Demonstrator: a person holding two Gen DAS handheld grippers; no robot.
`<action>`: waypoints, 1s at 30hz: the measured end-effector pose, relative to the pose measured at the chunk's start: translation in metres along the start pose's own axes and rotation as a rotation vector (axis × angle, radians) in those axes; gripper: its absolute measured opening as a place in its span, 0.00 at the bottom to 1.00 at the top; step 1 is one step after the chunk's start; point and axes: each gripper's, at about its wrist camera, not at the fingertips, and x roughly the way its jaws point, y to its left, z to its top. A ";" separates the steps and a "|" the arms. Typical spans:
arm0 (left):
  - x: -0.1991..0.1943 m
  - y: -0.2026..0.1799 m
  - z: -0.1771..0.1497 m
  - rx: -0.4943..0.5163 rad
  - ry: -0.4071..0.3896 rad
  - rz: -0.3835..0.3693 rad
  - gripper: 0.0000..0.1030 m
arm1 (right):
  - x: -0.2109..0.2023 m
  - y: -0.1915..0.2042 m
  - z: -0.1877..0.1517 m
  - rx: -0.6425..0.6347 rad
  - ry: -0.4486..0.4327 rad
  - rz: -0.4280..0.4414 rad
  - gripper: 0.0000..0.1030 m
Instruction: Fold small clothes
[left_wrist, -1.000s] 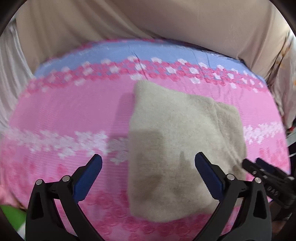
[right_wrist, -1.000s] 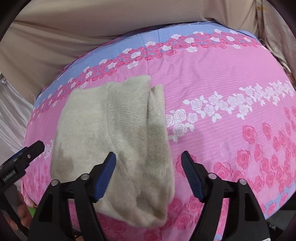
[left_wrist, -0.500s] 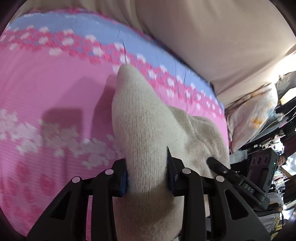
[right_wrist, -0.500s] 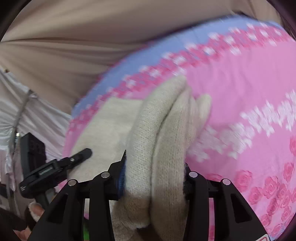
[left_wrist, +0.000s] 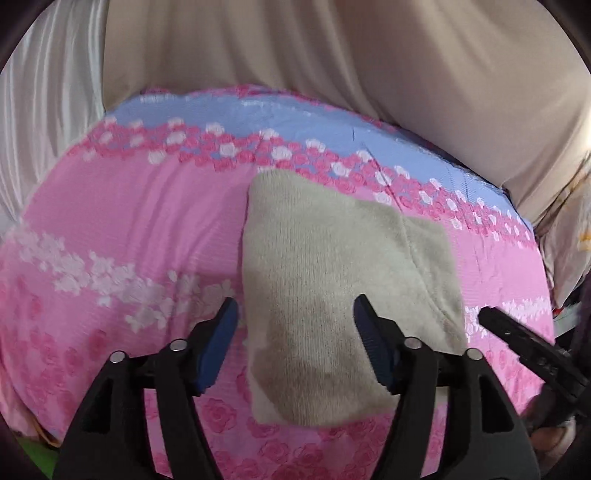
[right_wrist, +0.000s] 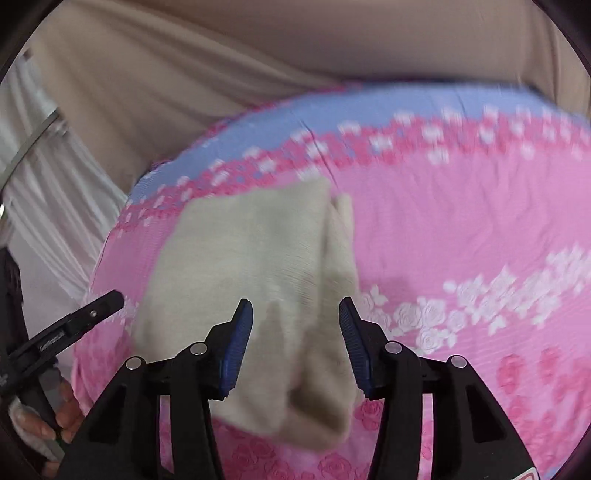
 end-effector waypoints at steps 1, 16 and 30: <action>-0.005 -0.005 0.002 0.020 -0.020 0.009 0.81 | -0.009 0.004 -0.003 0.000 -0.012 -0.001 0.48; -0.012 -0.014 -0.012 0.135 -0.073 0.157 0.91 | 0.004 0.026 -0.039 0.033 0.017 -0.115 0.62; -0.021 -0.017 -0.016 0.164 -0.112 0.205 0.91 | 0.000 0.034 -0.045 0.031 0.000 -0.111 0.62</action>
